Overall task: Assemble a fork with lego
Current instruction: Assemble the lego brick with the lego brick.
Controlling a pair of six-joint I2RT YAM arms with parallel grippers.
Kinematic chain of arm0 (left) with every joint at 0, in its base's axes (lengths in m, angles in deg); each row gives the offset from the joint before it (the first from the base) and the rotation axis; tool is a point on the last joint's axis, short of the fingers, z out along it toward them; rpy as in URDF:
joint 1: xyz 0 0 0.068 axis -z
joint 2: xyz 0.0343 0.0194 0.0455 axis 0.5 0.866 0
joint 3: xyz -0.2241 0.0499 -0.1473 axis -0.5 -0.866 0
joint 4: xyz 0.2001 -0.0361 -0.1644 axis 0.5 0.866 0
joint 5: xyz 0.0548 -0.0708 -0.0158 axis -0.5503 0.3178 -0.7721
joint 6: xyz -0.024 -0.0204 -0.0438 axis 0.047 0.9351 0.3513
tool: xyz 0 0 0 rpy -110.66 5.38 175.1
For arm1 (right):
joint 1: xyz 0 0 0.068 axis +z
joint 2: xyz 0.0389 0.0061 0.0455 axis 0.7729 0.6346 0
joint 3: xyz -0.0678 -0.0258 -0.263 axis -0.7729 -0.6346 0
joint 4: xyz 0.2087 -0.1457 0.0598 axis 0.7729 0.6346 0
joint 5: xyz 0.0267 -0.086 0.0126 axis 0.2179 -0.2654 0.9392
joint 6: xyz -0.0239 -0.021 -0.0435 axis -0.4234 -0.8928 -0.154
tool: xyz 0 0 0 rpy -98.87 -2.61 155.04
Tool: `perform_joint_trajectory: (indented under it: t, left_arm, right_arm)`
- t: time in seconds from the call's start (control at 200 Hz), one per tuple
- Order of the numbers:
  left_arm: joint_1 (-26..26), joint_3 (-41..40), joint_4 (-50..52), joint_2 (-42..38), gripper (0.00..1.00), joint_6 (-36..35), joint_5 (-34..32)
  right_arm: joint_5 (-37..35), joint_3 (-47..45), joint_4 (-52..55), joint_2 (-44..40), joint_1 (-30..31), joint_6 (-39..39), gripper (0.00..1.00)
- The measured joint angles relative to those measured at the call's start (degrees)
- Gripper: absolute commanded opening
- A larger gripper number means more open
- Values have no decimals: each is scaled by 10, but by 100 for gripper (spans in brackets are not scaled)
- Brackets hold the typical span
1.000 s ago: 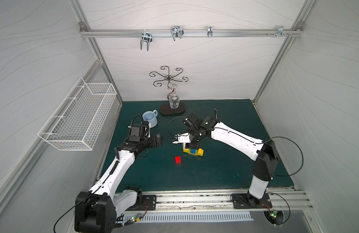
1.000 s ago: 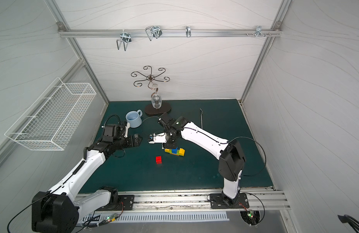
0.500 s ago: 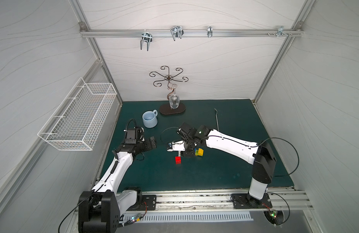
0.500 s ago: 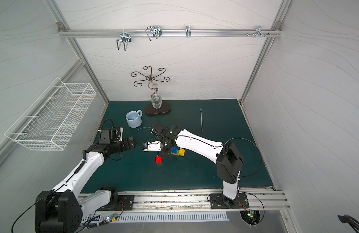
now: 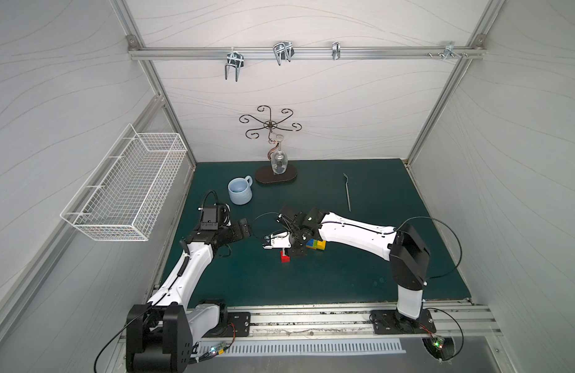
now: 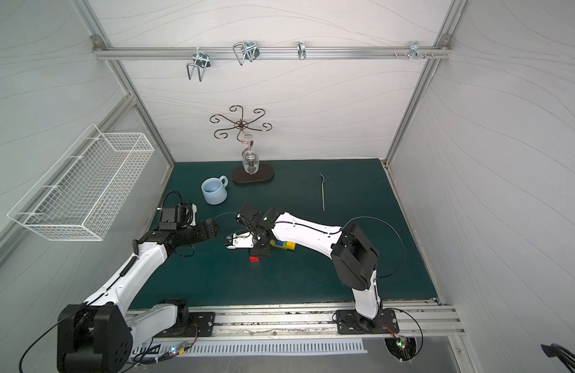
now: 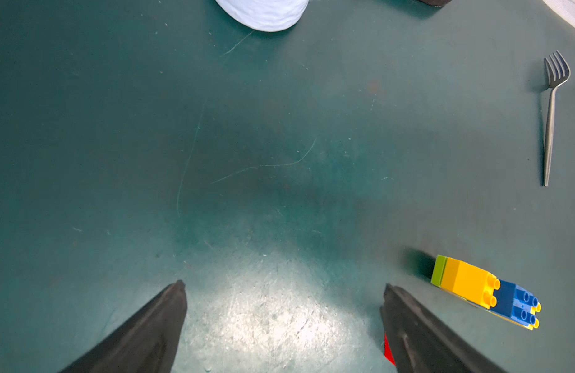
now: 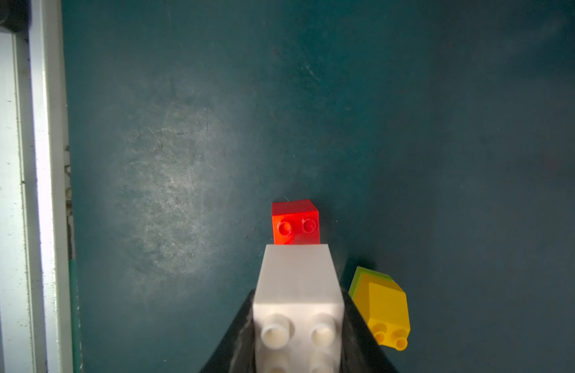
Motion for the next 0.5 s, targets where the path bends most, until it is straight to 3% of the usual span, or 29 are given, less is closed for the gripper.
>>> perform_joint_trajectory:
  t: [0.5]
  left_arm:
    - [0,0,0,2,100,2,0]
  right_arm:
    - [-10,-1,-14,24,13,-3,0]
